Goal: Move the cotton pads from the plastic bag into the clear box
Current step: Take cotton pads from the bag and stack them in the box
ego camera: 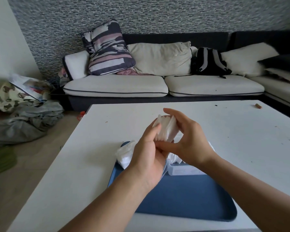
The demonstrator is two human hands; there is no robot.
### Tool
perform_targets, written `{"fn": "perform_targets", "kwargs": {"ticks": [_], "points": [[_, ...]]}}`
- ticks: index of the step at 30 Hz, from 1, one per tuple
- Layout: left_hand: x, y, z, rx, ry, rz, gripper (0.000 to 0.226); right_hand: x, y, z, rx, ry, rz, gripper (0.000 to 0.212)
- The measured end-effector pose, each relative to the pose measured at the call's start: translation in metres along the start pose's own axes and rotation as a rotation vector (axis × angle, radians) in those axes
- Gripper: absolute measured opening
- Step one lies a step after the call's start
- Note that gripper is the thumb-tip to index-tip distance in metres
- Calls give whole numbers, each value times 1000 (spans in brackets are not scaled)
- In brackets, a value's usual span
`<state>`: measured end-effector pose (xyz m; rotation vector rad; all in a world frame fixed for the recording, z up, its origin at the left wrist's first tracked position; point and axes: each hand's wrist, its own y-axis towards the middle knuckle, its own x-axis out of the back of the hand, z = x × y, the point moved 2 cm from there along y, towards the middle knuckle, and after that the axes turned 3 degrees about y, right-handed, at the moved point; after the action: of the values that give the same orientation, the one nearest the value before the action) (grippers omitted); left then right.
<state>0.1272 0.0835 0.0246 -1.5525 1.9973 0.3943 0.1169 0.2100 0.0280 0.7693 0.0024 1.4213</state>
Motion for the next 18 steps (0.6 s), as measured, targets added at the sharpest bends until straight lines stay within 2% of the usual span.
{"fn": "perform_targets", "kwargs": {"ticks": [2, 7, 10, 14, 18], "points": [[2, 1, -1, 24, 64, 1, 40, 2, 2, -2, 15, 7, 11, 87], [14, 8, -5, 99, 411, 13, 58, 6, 3, -4, 30, 92, 112, 84], [20, 10, -10, 150, 409, 94, 51, 8, 2, -2, -5, 214, 185, 82], [16, 7, -12, 206, 335, 204, 40, 6, 1, 1, -23, 242, 302, 93], [16, 7, -10, 174, 380, 170, 57, 5, 4, 0, -13, 187, 286, 102]]}}
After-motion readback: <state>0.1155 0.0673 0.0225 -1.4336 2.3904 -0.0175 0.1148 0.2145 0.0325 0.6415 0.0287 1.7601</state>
